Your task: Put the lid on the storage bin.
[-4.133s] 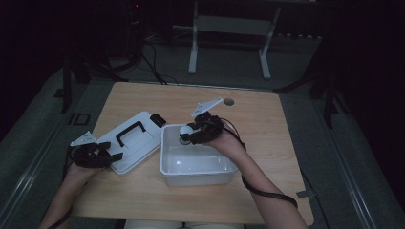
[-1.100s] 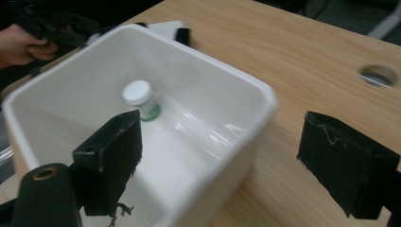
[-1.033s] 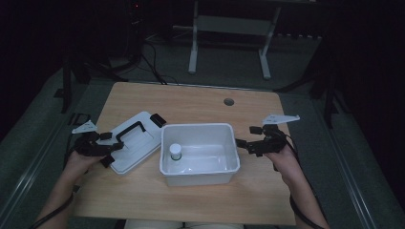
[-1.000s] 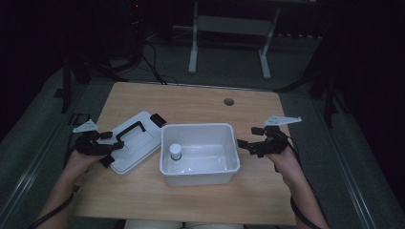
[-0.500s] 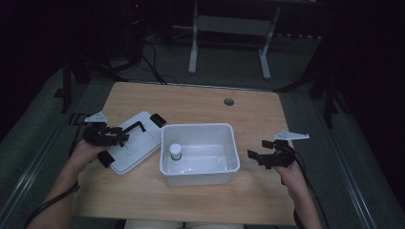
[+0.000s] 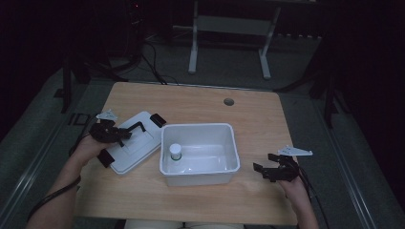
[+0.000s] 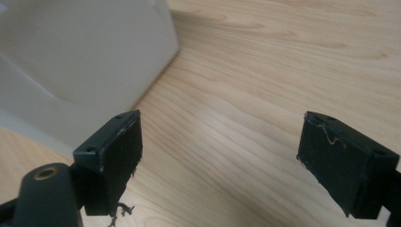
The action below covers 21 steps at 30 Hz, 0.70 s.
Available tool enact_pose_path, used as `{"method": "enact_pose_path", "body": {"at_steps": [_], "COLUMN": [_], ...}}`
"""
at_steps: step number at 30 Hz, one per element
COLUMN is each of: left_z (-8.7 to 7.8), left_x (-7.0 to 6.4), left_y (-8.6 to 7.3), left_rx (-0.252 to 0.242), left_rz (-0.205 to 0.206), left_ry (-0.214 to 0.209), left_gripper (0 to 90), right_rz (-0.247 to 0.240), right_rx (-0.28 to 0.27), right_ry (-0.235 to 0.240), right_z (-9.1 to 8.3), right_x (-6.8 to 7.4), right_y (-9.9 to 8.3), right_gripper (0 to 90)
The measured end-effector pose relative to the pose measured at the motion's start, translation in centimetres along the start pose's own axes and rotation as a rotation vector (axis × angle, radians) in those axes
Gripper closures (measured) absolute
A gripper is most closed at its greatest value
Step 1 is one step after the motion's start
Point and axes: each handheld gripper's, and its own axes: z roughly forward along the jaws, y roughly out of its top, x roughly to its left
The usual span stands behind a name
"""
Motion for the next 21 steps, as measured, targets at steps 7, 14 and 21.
{"method": "enact_pose_path", "body": {"at_steps": [7, 14, 21], "left_z": [0.1, -0.6, -2.6], "left_x": [-0.3, -0.2, -0.2], "left_y": [0.3, 0.3, 0.4], "left_rx": [-0.002, -0.021, -0.053], "left_rz": [0.023, 0.024, 0.022], "left_ry": [-0.002, 0.013, 0.018], "left_gripper": [81.2, 83.2, 83.2], "right_rz": [-0.021, 0.025, 0.057], "right_rx": [-0.093, -0.115, -0.121], "right_ry": [-0.066, -0.117, -0.154], "right_z": [-0.7, -1.4, -2.0], "right_x": [0.1, -0.5, -1.0], "right_y": [-3.0, -5.4, -6.4], "right_gripper": [14.3, 14.3, 14.3]}}
